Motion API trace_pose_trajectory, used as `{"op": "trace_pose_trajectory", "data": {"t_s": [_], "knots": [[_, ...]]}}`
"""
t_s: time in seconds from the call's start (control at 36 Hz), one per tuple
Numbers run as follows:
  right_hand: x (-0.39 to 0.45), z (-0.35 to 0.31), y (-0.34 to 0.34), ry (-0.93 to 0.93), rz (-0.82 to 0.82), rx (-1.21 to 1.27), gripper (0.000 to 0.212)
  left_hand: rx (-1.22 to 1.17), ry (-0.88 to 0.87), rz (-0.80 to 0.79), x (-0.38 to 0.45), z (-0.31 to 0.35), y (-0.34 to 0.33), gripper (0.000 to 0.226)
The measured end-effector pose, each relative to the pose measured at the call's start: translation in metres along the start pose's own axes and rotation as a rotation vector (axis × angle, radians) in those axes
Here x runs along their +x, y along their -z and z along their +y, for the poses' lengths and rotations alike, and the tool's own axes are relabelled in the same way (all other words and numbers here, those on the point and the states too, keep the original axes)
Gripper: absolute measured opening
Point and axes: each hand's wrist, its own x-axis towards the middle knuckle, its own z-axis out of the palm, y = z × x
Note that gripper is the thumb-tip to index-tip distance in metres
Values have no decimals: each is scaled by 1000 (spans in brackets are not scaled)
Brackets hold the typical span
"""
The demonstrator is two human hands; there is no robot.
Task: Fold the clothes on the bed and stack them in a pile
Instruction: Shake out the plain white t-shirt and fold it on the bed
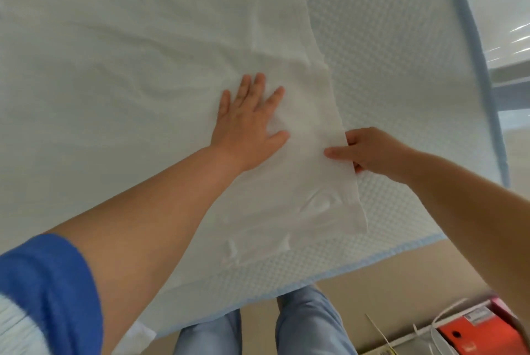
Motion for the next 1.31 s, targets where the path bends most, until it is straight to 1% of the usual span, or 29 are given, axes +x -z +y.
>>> {"op": "trace_pose_trajectory", "data": {"t_s": [0.08, 0.11, 0.17, 0.22, 0.28, 0.33, 0.39, 0.44, 0.5, 0.56, 0.64, 0.69, 0.75, 0.81, 0.86, 0.94, 1.0, 1.06, 1.11, 1.17, 1.22, 1.31], "knots": [[-9, 13, -7, 14, 34, 36, 20, 11, 52, -19, 7, 10, -6, 79], [-13, 19, -9, 14, 47, 80, 23, 13, 67, -3, 8, 13, -7, 78], [-19, 33, -12, 18, 66, 124, 22, 9, 78, 78, 7, 18, -6, 73], [-24, 49, -15, 26, 84, 84, 16, 15, 23, 177, 9, 24, 0, 68], [-31, 64, -19, 21, 79, 59, 13, 18, -93, 213, 19, 32, 9, 64], [-36, 76, -19, 10, 59, 27, 15, 23, -205, 152, 38, 43, 19, 63], [-41, 82, -20, -4, 37, -40, 14, 53, -292, 8, 60, 53, 27, 59], [-44, 86, -22, -14, 6, -70, 11, 159, -362, -106, 78, 62, 34, 50], [-46, 89, -25, -31, -5, -125, 9, 276, -378, -167, 88, 70, 41, 44], [-49, 92, -27, -47, -16, -151, 11, 371, -370, -195, 94, 78, 45, 37], [-56, 100, -27, -59, -98, -97, 10, 454, -371, -196, 97, 86, 49, 25], [-62, 107, -23, -60, -127, 19, 9, 425, -369, -188, 98, 86, 49, 21], [-65, 115, -20, -64, -123, 134, 8, 341, -346, -140, 97, 82, 48, 17], [-65, 122, -19, -73, -78, 180, 13, 235, -309, -44, 94, 77, 43, 15], [-62, 128, -21, -90, 28, 116, 11, 145, -284, 52, 86, 74, 33, 13], [-63, 128, -29, -121, 210, -189, 12, 40, -250, 172, 72, 74, 17, 21], [-67, 125, -36, -139, 360, -354, 20, -60, -238, 224, 62, 76, 10, 34], [-74, 117, -42, -132, 510, -458, 29, -145, -247, 248, 48, 76, 6, 48], [-79, 104, -50, -30, 609, -472, 35, -181, -243, 248, 31, 71, 4, 56], [-79, 83, -60, 171, 651, -510, 37, -167, -208, 247, 11, 58, 0, 61], [-72, 56, -73, 370, 639, -598, 39, -131, -115, 249, -11, 39, -6, 65], [-46, 15, -90, 526, 529, -729, 50, -97, 105, 251, -42, -6, -13, 69]]}}
